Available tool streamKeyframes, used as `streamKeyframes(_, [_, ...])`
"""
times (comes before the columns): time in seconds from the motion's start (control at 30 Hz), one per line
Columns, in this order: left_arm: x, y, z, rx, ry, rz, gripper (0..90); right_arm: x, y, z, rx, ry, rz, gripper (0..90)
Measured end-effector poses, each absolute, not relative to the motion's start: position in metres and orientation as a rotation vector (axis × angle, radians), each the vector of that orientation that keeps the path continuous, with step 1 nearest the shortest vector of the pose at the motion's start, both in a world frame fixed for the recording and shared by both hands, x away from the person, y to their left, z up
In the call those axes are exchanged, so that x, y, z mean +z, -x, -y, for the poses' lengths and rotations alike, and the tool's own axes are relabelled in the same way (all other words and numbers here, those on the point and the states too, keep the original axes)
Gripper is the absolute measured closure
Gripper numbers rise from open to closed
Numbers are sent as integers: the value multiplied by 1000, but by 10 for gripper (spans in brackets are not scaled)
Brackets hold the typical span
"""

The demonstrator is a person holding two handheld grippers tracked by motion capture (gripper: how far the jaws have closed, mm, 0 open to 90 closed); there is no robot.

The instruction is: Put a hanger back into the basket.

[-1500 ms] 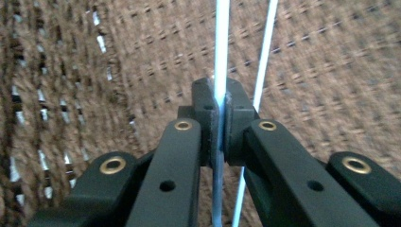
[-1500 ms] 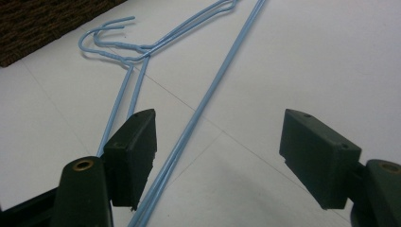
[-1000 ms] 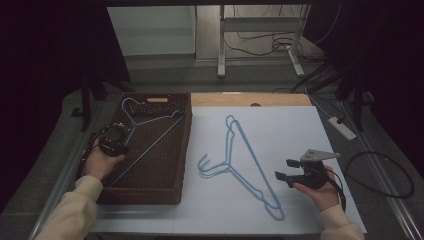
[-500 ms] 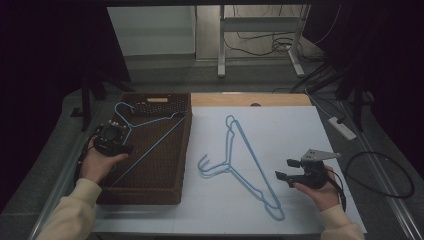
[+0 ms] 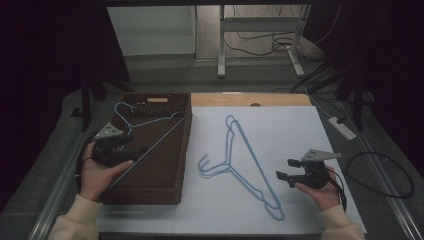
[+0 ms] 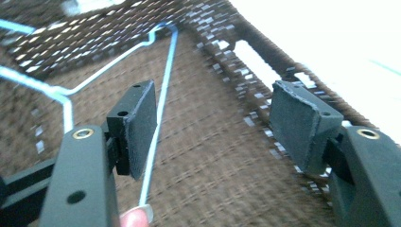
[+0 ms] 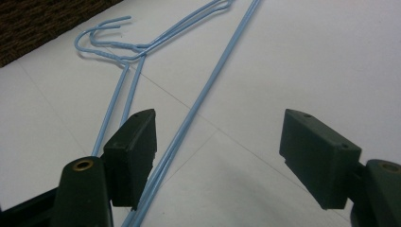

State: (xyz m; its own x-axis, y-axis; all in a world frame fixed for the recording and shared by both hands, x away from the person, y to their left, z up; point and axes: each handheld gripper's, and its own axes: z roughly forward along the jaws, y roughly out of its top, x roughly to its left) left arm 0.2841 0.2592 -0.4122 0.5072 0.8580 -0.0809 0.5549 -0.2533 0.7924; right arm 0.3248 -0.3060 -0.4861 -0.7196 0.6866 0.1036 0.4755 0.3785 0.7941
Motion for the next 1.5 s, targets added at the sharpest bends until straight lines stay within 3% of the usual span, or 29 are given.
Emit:
streamKeyframes(0.73, [-423,-257,-210,406,-1892,-942,330,-484,-320,307,1264,-1021,-2388,288])
streamKeyframes(1.5, [-434,-246,-212,384,-1882,-921,332,-481,-319,305,1271,-1023,-2363,296])
